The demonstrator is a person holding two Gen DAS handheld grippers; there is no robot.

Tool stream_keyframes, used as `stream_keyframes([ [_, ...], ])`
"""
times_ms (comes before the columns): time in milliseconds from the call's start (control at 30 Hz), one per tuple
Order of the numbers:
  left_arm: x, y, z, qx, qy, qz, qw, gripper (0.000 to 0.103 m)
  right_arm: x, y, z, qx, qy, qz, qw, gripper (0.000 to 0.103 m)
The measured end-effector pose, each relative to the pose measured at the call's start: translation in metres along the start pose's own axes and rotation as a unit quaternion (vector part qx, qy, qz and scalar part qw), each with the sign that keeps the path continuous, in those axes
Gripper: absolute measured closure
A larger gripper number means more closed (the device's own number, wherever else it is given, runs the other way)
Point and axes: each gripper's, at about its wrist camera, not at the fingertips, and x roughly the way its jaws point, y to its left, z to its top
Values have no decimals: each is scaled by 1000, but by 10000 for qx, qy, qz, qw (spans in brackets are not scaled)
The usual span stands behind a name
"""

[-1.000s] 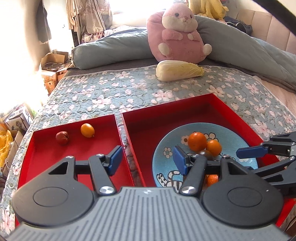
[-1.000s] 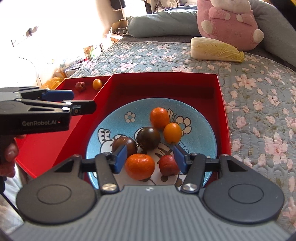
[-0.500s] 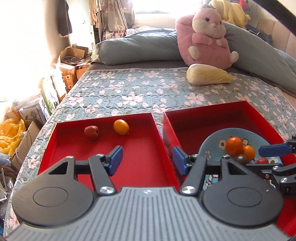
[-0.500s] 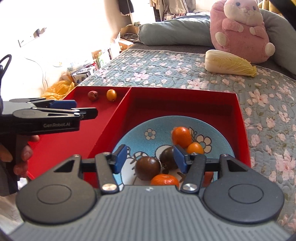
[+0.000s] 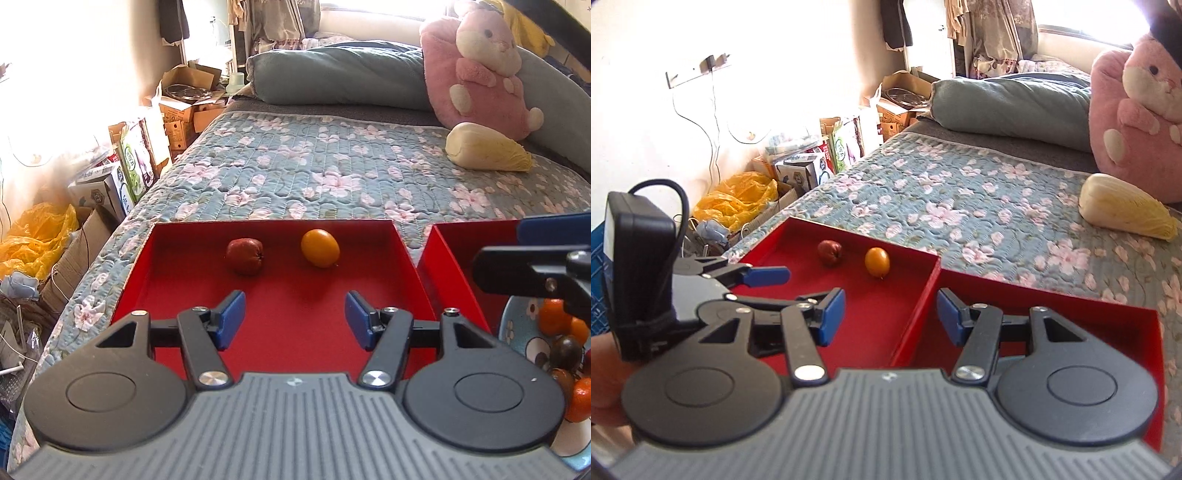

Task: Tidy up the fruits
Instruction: 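Move both open tools back over the fruit tray, then grasp the red tomato with the left tool while the right tool grasps the orange cherry tomato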

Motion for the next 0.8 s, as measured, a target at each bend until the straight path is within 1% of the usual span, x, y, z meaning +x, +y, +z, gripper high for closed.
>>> stream_keyframes([
  [133, 19, 14, 5, 86, 53, 136, 9999, 37, 31, 7, 14, 28, 58, 154, 9999, 46],
  [200, 29, 25, 6, -30, 141, 261, 9996, 37, 46, 11, 19, -25, 115, 157, 9998, 46],
  [267, 40, 30, 5, -92, 256, 285, 9992, 37, 62, 14, 21, -104, 220, 135, 9996, 48],
  [300, 44, 30, 5, -24, 243, 308, 9992, 37, 70, 14, 22, -87, 281, 142, 9995, 51],
  [333, 47, 29, 6, 66, 201, 333, 9992, 37, 77, 14, 23, -45, 339, 154, 9993, 52],
  [400, 54, 30, 7, 151, 156, 373, 9991, 37, 89, 12, 23, 43, 414, 173, 9990, 52],
  [467, 65, 34, 8, 113, 202, 398, 9989, 37, 101, 12, 23, 44, 501, 155, 9986, 52],
  [533, 73, 38, 9, 79, 209, 380, 9990, 38, 111, 11, 22, 41, 578, 150, 9982, 53],
  [633, 80, 39, 11, 82, 92, 299, 9995, 38, 126, 8, 21, 118, 705, 185, 9973, 53],
  [667, 82, 38, 12, 79, 61, 287, 9995, 38, 130, 7, 21, 135, 735, 180, 9970, 54],
  [800, 89, 35, 14, 110, -46, 155, 9998, 40, 140, 7, 28, 47, 743, 160, 9971, 55],
])
